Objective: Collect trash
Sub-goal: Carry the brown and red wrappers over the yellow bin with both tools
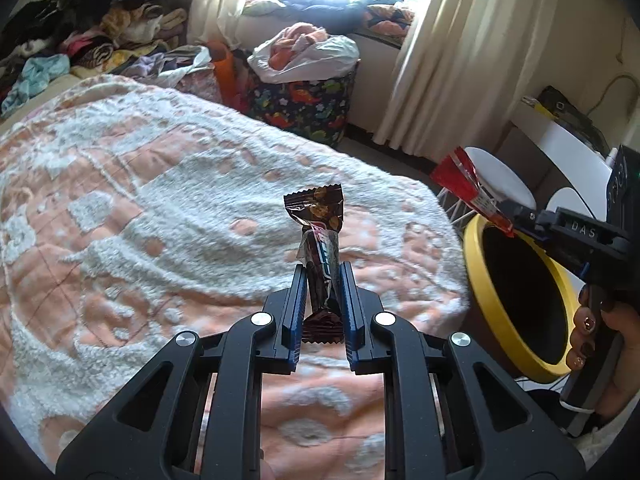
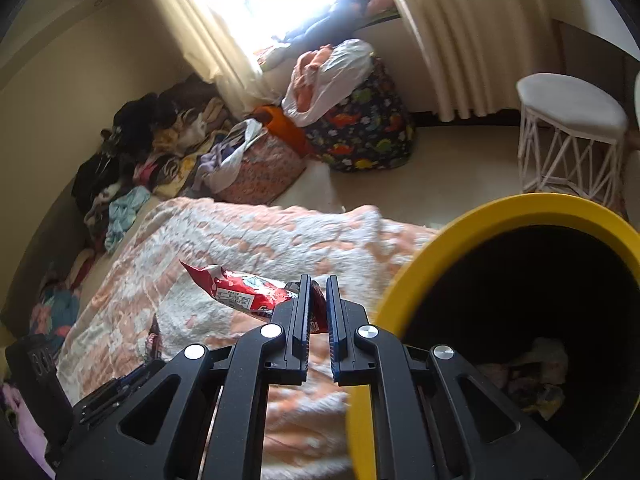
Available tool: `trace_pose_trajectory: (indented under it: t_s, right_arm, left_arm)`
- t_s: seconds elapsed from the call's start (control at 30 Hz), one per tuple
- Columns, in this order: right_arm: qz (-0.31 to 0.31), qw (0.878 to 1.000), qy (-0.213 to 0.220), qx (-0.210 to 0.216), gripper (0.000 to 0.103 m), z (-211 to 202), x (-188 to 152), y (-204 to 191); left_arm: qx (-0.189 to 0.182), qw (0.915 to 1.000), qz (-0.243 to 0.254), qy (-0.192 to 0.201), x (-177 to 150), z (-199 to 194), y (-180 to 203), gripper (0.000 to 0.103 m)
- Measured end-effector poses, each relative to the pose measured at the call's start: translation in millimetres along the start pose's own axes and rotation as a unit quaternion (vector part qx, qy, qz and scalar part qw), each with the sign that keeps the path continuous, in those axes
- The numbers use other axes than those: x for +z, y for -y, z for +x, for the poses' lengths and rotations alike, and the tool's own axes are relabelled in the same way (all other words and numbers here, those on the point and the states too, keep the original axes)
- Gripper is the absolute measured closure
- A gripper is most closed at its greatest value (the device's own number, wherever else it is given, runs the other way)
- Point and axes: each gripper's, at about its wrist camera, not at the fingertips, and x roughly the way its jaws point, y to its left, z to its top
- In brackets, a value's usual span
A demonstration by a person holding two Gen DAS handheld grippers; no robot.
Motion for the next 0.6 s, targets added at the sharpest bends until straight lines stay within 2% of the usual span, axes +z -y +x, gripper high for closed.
trace_pose_trajectory:
  t_s: [0.27,0.6]
  right_arm:
    - [0.03,0.999,0.015,-0.027,0.095,-26,-5,36]
    - [0.056,0.997,0.036,-0.044,0.095,-52,-7,61]
  left_arm:
    - [-0.017,0.9994,0.029,0.008,5,-4,33,0.092]
    - [-0.033,0.9975,0.06,0.017,9,-9,67,0.092]
